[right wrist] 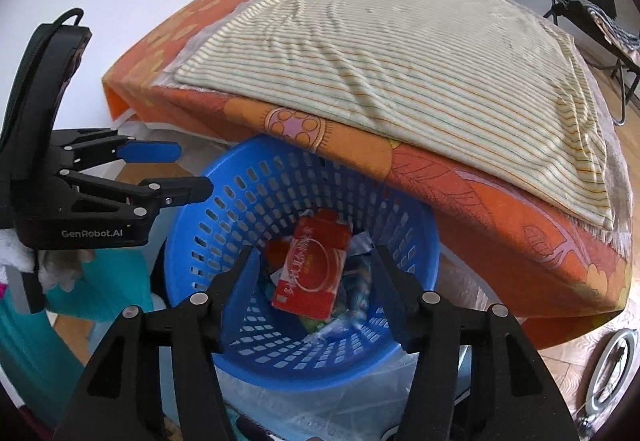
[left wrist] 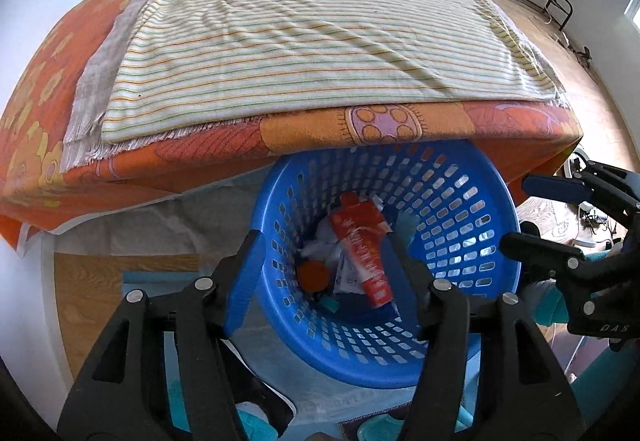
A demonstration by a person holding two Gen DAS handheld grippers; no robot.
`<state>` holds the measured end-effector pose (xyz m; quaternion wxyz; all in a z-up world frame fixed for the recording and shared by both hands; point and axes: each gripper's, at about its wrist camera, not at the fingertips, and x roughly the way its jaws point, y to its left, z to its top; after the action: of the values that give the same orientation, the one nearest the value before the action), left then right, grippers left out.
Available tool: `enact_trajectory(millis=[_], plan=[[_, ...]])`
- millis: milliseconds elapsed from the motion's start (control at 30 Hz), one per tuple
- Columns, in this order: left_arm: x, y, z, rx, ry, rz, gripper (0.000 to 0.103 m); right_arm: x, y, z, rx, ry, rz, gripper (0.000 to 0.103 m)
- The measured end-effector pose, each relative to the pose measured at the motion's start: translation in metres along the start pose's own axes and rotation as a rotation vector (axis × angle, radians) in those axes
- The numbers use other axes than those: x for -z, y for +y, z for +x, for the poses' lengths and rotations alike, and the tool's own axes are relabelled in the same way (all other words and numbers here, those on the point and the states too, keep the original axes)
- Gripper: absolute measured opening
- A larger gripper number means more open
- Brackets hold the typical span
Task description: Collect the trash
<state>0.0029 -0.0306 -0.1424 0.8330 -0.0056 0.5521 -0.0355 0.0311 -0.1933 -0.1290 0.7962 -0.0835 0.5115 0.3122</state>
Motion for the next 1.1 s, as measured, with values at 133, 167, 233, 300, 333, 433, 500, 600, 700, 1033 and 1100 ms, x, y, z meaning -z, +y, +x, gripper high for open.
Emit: enact_trajectory(millis=[133, 167, 233, 300, 333, 433, 500, 600, 700, 1033, 1100], plan=[[-0.001, 0.0, -0.001, -0.005, -0.005, -0.001, 0.062, -0.001, -0.002, -0.001, 0.011, -0.007, 0.011, 0.057], [-0.001, 0.0, -0.002, -0.006, -0.009, -0.001, 0.062, -0.001, -0.002, -0.002, 0.013, -0.011, 0.014, 0.057], [-0.002, 0.0, -0.004, -0.009, -0.015, -0.002, 0.063, -0.002, -0.003, -0.004, 0.014, -0.014, 0.018, 0.058], [-0.003, 0.0, -0.006, -0.011, -0.021, -0.005, 0.065, -0.002, -0.004, -0.006, 0.019, -0.02, 0.02, 0.058], [-0.003, -0.001, -0.007, -0.012, -0.024, -0.005, 0.065, -0.002, -0.004, -0.008, 0.02, -0.023, 0.02, 0.058], [-0.007, -0.001, -0.012, -0.016, -0.038, -0.004, 0.066, -0.005, -0.005, -0.012, 0.027, -0.035, 0.022, 0.059], [-0.011, 0.0, -0.016, -0.018, -0.051, -0.012, 0.066, -0.01, -0.006, -0.017, 0.031, -0.049, 0.029, 0.061], [-0.02, 0.001, -0.027, -0.021, -0.089, -0.025, 0.066, -0.018, -0.007, -0.024, 0.038, -0.077, 0.038, 0.065], [-0.03, -0.001, -0.042, -0.032, -0.139, -0.021, 0.073, -0.028, -0.009, -0.038, 0.046, -0.123, 0.042, 0.065], [-0.057, -0.002, -0.083, -0.035, -0.28, -0.029, 0.079, -0.051, -0.019, -0.081, 0.087, -0.271, 0.069, 0.073], [-0.061, 0.0, -0.09, -0.024, -0.303, -0.046, 0.081, -0.054, -0.022, -0.086, 0.089, -0.29, 0.08, 0.073]])
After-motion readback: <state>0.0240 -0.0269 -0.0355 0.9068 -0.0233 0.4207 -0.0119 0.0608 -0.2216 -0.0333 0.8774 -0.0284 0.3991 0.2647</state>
